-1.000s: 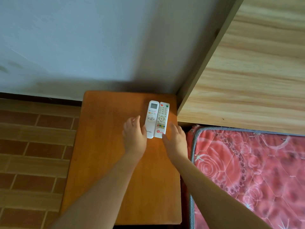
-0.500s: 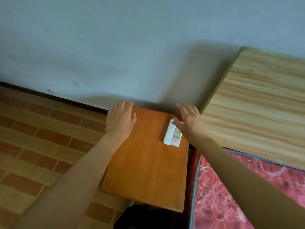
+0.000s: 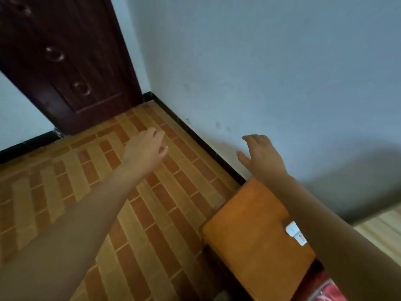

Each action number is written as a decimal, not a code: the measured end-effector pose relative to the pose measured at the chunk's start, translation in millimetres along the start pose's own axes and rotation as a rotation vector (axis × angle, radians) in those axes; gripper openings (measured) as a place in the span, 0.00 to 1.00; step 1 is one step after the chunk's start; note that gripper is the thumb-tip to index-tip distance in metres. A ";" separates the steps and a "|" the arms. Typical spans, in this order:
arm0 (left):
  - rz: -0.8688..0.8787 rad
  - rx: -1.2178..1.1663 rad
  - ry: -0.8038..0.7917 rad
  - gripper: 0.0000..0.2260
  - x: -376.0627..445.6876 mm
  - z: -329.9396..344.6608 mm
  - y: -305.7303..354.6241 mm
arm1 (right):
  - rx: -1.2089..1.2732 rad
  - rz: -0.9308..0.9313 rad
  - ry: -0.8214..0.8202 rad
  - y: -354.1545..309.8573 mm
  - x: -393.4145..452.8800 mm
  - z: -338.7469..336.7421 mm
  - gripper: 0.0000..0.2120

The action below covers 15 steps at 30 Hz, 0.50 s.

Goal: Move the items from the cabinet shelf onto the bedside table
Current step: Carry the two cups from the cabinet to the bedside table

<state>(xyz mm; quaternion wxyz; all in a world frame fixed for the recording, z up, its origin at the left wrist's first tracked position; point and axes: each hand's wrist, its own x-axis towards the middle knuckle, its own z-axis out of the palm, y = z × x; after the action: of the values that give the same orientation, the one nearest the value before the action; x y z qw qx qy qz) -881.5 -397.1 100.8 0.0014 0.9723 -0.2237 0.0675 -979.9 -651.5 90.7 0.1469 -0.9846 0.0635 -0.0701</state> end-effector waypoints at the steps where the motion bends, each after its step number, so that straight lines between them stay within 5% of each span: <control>1: -0.066 0.001 -0.012 0.20 -13.7 -5.2 -23.6 | 0.037 -0.041 -0.025 -21.9 6.8 5.0 0.22; 15: -0.819 0.090 -0.071 0.23 -254.8 -44.7 -235.0 | 0.225 -0.641 -0.233 -328.4 10.2 86.2 0.22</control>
<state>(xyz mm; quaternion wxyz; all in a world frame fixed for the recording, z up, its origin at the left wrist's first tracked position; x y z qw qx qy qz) -1012.0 -73.3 118.0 -0.0221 0.9818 0.1847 0.0374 -922.1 -317.3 108.3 0.2313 -0.9336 -0.2737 -0.0064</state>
